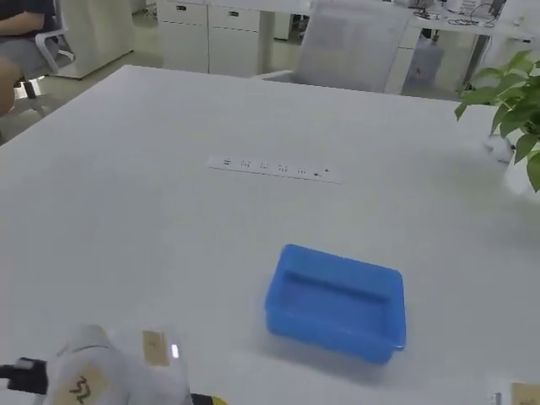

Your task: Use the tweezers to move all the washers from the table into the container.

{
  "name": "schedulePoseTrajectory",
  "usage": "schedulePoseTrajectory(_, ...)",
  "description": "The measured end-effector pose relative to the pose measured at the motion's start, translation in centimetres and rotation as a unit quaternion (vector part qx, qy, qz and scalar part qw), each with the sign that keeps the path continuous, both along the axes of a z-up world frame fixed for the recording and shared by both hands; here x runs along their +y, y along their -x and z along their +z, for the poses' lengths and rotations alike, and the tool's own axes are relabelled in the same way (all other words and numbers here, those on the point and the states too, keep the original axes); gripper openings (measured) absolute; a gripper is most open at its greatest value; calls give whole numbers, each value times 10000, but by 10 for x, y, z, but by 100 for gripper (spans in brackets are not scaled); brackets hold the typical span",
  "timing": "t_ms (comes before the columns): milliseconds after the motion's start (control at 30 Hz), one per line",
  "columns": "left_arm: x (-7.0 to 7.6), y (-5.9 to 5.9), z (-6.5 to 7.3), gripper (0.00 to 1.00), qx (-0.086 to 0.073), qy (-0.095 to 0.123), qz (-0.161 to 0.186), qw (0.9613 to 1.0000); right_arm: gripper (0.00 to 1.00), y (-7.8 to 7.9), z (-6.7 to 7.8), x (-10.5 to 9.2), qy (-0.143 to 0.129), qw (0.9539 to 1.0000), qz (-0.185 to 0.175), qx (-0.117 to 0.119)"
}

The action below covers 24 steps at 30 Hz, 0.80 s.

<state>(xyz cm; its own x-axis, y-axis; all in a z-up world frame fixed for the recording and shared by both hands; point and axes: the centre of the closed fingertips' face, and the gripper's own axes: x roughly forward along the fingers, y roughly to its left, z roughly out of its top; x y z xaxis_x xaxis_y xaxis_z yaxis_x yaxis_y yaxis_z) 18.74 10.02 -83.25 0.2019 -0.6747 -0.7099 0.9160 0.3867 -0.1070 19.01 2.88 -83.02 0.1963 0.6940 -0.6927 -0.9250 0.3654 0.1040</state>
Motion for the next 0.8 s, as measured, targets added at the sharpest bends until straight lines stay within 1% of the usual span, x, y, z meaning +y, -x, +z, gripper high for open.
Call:
schedulePoseTrajectory(33,0,3,-5,21,-29,-182,-195,9996,14,2,-4,2,110,9999,79,-41)
schedulePoseTrajectory(67,1,3,-9,20,-71,-305,-292,9991,14,4,-7,2,176,9998,127,-40)
schedulePoseTrajectory(100,2,3,-12,19,-176,-476,-428,9978,14,7,-9,3,289,9994,203,-58)
schedulePoseTrajectory(133,2,2,-14,18,-247,-560,-505,9968,14,8,-10,4,342,9990,250,-120)
schedulePoseTrajectory(167,1,3,-15,16,-277,-593,-581,9962,14,9,-12,4,394,9987,290,-131)
schedulePoseTrajectory(200,1,4,-17,15,-278,-644,-666,9953,14,10,-13,4,442,9985,316,-121)
schedulePoseTrajectory(233,0,3,-18,15,-319,-672,-686,9949,15,11,-14,4,468,9983,325,-110)
schedulePoseTrajectory(333,1,2,-22,13,-403,-840,-891,9917,15,15,-19,4,579,9974,415,-77)
schedulePoseTrajectory(367,0,1,-22,13,-434,-859,-961,9907,15,16,-22,3,664,9966,472,-102)
schedulePoseTrajectory(400,-1,1,-23,12,-422,-865,-1016,9902,15,18,-24,1,780,9953,568,-88)
schedulePoseTrajectory(467,-2,-2,-23,10,-540,-886,-1114,9883,15,17,-24,1,818,9952,522,-111)
schedulePoseTrajectory(500,-3,-1,-25,8,-487,-903,-1178,9877,15,16,-26,-1,867,9946,548,-141)
schedulePoseTrajectory(533,-4,0,-25,8,-468,-913,-1201,9875,14,16,-26,-1,887,9944,553,-149)
schedulePoseTrajectory(600,-4,-1,-28,6,-505,-969,-1289,9856,14,15,-25,-2,924,9939,571,-172)
schedulePoseTrajectory(667,-4,0,-30,1,-509,-1014,-1387,9838,14,14,-25,-2,939,9937,577,-193)
schedulePoseTrajectory(700,-4,1,-30,0,-546,-1046,-1479,9819,14,13,-26,-2,946,9937,577,-196)
schedulePoseTrajectory(733,-4,1,-30,0,-573,-1056,-1511,9812,14,13,-26,-3,946,9937,569,-195)
schedulePoseTrajectory(800,-4,4,-30,0,-541,-1029,-1597,9803,13,13,-28,-2,945,9937,579,-165)
